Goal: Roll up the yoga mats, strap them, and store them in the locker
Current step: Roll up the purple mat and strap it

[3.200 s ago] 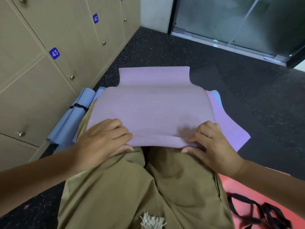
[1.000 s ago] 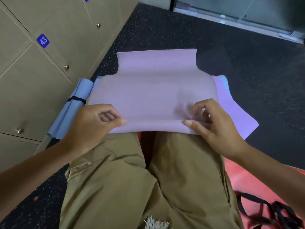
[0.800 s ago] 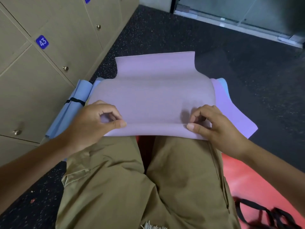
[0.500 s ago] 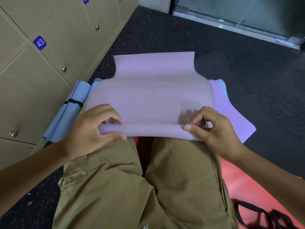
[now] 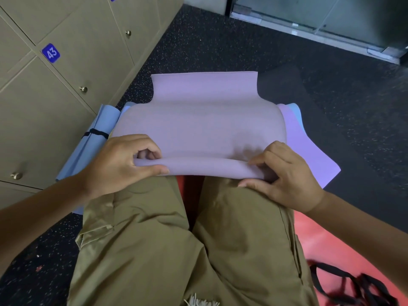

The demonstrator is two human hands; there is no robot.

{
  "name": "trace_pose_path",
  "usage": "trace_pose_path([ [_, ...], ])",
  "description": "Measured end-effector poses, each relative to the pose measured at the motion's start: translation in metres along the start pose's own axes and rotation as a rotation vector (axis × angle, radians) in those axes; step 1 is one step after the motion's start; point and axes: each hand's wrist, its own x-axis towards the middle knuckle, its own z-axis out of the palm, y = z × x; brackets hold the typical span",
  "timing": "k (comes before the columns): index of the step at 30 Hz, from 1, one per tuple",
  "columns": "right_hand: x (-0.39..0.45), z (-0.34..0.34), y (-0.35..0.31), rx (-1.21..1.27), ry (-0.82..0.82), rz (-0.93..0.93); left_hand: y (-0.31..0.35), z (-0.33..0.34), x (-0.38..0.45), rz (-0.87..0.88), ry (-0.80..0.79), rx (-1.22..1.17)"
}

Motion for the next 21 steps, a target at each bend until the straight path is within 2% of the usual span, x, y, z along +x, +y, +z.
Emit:
trace_pose_path([
  [3, 0.004, -0.002, 0.004, 0.022, -0.051, 0.027, -0.001, 0.0, 0.003, -0.027, -0.008, -0.012],
  [8, 0.019, -0.009, 0.009, 0.09, -0.174, 0.103, -0.01, 0.004, 0.0, 0.191, -0.016, 0.182],
  [12, 0.027, -0.012, 0.01, 0.115, -0.242, 0.172, -0.014, 0.005, 0.0, 0.245, -0.019, 0.269],
  [17, 0.031, -0.008, 0.013, 0.089, -0.237, 0.206, -0.007, 0.005, 0.004, 0.202, 0.005, 0.348],
  [21, 0.028, -0.003, 0.012, 0.037, -0.189, 0.219, -0.003, 0.012, 0.003, 0.077, 0.036, 0.344],
])
